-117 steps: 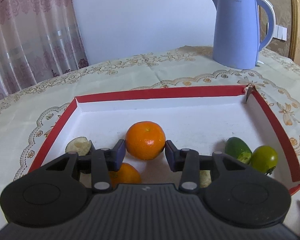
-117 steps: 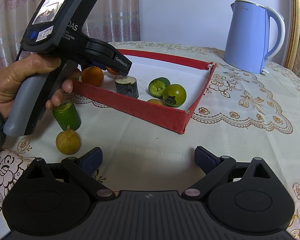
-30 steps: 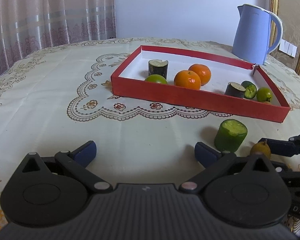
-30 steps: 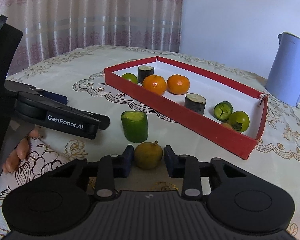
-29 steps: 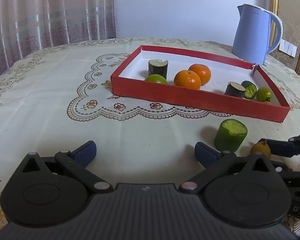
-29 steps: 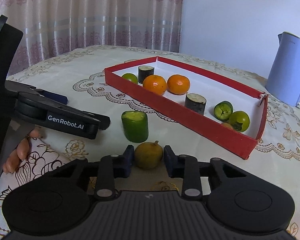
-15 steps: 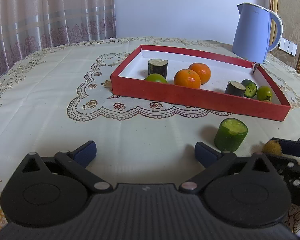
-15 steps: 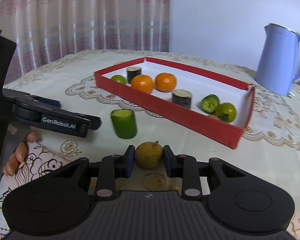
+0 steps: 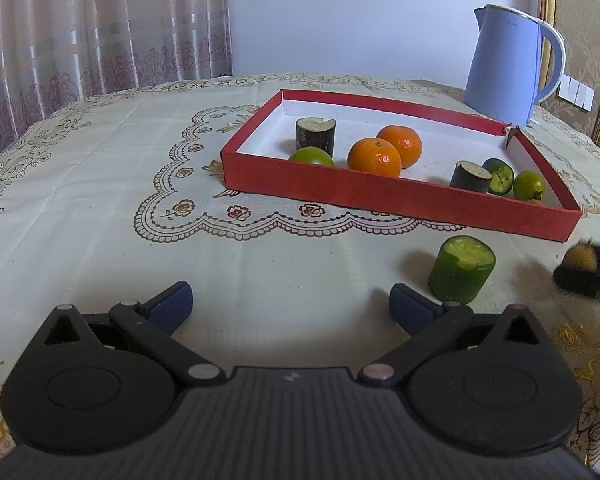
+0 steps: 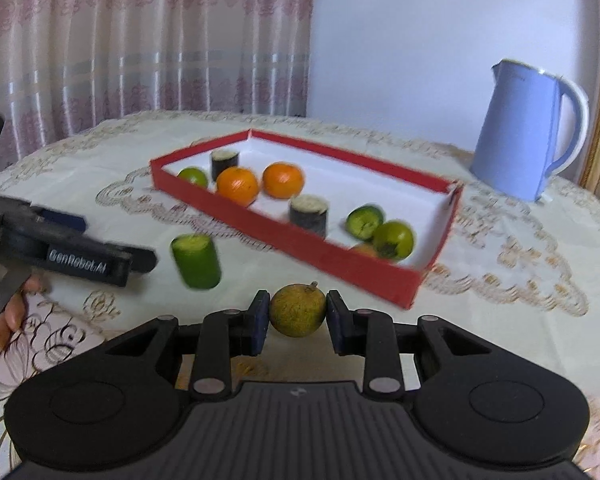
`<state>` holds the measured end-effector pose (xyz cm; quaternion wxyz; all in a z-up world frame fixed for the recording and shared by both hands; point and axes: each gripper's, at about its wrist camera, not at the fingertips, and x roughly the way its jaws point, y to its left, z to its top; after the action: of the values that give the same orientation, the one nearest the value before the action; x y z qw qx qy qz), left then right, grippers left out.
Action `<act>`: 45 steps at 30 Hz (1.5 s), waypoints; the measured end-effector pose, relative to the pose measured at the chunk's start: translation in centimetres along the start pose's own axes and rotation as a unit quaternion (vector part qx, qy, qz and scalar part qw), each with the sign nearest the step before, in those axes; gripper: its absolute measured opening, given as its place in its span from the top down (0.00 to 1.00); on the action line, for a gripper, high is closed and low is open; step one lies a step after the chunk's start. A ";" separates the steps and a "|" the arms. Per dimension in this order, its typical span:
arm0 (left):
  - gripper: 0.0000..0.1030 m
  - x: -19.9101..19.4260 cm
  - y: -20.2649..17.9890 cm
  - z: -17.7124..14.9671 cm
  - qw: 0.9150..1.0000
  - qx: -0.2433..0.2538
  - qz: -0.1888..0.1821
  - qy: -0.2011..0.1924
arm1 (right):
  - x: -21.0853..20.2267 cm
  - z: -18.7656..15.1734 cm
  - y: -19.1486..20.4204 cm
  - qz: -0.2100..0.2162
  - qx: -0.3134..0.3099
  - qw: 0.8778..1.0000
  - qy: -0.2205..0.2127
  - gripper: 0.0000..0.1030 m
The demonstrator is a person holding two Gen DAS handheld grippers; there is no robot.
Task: Organize fruits
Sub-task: 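Carry the yellowish fruit into the red tray and open the right gripper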
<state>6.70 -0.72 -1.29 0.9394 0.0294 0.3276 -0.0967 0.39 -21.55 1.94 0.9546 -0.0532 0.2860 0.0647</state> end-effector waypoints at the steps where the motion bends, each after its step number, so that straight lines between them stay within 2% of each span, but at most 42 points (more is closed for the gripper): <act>1: 0.00 0.0 0.0 0.0 1.000 0.000 0.000 0.000 | -0.1 0.3 -0.3 -0.004 0.000 1.000 -0.005 0.71; 9: 0.00 0.0 0.0 0.0 1.000 0.000 0.000 0.000 | -0.1 2.4 -2.2 -0.035 0.004 0.999 -0.030 0.71; 16: 0.00 0.0 0.0 0.0 1.000 0.000 0.000 0.000 | 1.9 4.3 -3.5 -0.058 0.011 0.998 -0.034 0.71; 26: 0.00 0.0 0.0 0.0 1.000 0.000 0.000 0.000 | 7.5 7.4 -3.3 -0.050 0.008 0.999 -0.012 0.71; 35: 0.00 0.0 0.0 0.0 1.000 0.001 0.001 0.001 | 14.4 8.6 -2.6 -0.059 -0.014 0.997 0.047 0.71; 40: 0.00 0.0 0.0 0.0 1.000 0.001 0.001 0.001 | 15.5 9.3 -2.7 -0.047 -0.010 0.997 0.064 0.71; 45: 0.00 0.0 0.0 0.0 1.000 0.001 -0.004 0.000 | 15.1 9.4 -3.1 -0.035 0.013 0.997 0.062 0.71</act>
<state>6.70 -0.74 -1.30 0.9392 0.0289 0.3272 -0.1002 18.44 -21.89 1.61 0.9373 -0.0547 0.3432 0.0241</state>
